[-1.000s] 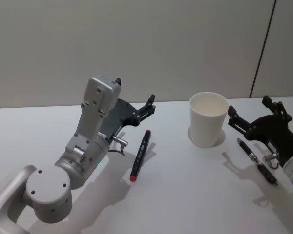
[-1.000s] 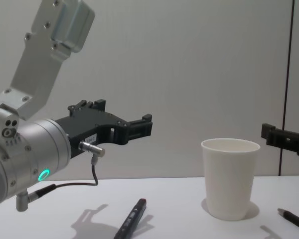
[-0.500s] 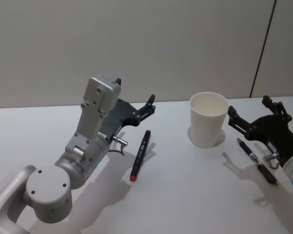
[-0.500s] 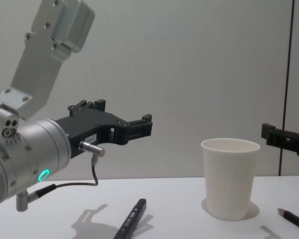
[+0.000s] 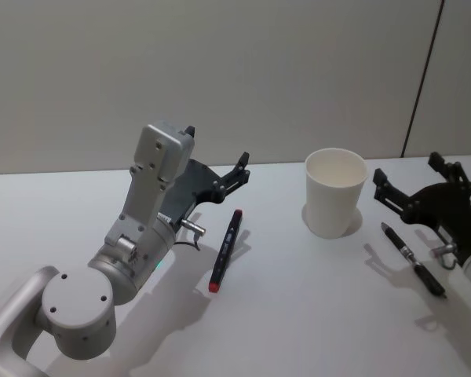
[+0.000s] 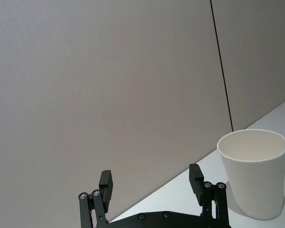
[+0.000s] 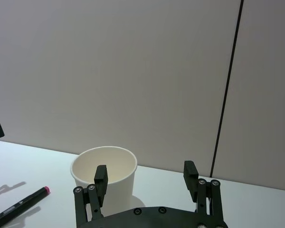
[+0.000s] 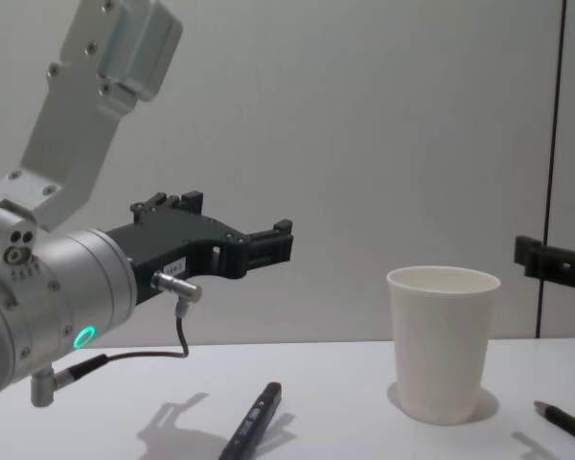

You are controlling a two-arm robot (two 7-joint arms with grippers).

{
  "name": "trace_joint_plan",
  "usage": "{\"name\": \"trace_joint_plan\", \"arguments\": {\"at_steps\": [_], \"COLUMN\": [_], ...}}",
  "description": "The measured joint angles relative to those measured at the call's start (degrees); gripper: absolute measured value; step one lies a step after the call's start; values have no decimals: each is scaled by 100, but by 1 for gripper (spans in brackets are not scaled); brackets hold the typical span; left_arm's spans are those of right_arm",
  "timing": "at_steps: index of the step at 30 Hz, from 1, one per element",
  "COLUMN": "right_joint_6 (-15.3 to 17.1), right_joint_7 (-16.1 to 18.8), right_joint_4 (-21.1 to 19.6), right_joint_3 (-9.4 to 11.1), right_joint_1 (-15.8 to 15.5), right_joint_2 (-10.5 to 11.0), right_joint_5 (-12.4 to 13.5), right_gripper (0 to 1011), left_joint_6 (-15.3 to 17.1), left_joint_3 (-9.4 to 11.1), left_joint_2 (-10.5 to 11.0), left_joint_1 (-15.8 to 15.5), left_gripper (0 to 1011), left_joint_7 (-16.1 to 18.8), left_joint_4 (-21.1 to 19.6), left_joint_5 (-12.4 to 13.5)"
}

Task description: Place the pen into the pen holder.

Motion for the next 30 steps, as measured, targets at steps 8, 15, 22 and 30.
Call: {"name": "trace_joint_plan", "arguments": {"at_steps": [8,15,22,30], "right_joint_6": [197,423,748,1232], "right_joint_7": [-108,-230,-313,-421], "right_joint_4": [-182,-417,-671,-943], "right_joint_3": [164,308,422,484], "right_joint_1": [-104,-269,-433,-566], "right_joint_2": [178,360,514,606], "right_joint_5": [176,332,460,563], "right_gripper": [1001,1001,1001,1001], "left_joint_6": [0,0,0,0], "left_joint_3": [0,0,0,0], "left_joint_2": [0,0,0,0], "left_joint_1": [0,0,0,0], "left_gripper": [1001,1001,1001,1001], "left_joint_7": [0,0,0,0], "left_joint_4": [0,0,0,0], "left_joint_5": [0,0,0,0]}}
